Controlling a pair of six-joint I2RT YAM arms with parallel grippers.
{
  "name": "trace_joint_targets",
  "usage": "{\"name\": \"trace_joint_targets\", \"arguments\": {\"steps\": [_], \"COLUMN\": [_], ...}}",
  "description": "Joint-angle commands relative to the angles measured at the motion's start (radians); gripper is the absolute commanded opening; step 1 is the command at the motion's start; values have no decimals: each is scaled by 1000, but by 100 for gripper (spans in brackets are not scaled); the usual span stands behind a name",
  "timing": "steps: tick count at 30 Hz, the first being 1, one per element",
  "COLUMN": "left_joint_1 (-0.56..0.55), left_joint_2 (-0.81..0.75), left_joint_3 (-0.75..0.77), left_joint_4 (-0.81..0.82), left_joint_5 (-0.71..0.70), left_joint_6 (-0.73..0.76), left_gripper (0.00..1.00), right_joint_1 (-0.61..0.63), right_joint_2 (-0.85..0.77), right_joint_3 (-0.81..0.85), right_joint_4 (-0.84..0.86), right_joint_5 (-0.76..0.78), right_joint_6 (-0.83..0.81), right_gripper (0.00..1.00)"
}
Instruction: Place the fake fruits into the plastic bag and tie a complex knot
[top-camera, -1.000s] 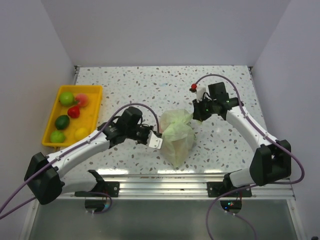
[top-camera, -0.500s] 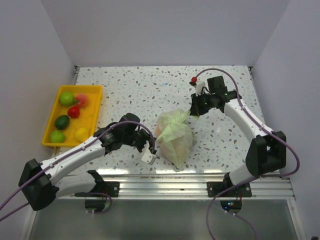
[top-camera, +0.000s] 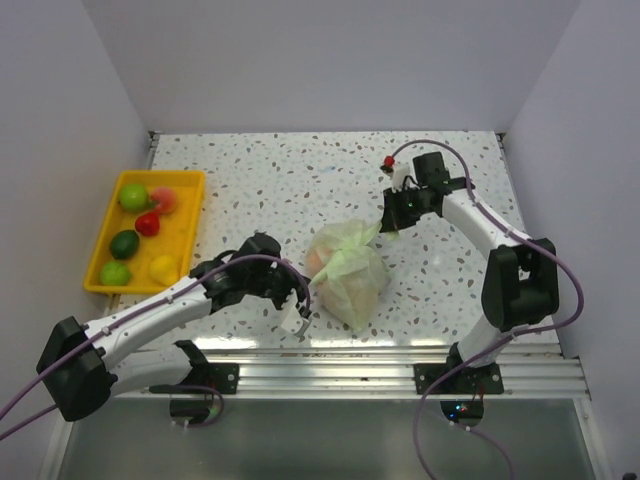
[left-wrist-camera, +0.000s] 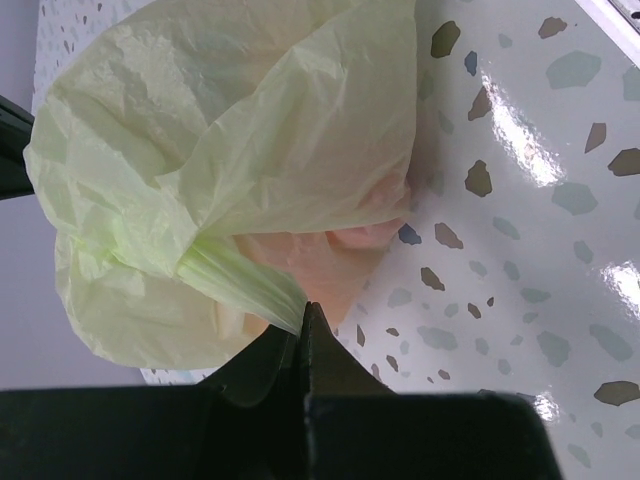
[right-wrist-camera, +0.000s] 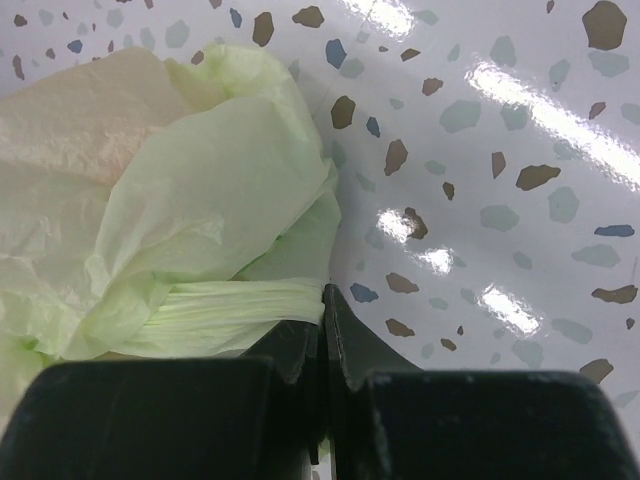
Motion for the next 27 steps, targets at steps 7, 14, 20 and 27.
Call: {"name": "trace_joint_targets", "arguments": {"steps": [7, 14, 20, 27], "left_joint_1": [-33, 54, 201, 252], "left_joint_2": [-10, 64, 154, 317], "left_joint_3": [18, 222, 266, 210], "left_joint_4": [-340, -358, -242, -13], "left_joint_5": [106, 34, -39, -90], "left_joint_6": [-75, -21, -29, -168], "left_gripper": [0, 0, 0, 0], "right_joint_1": [-159, -198, -201, -198], "right_joint_2": [33, 79, 102, 248], "right_joint_3": [180, 384, 320, 314], "right_joint_4": [282, 216, 243, 218], "right_joint_5": [388, 342, 270, 164], "right_joint_6": [-47, -46, -93, -133], "right_gripper": [0, 0, 0, 0]}}
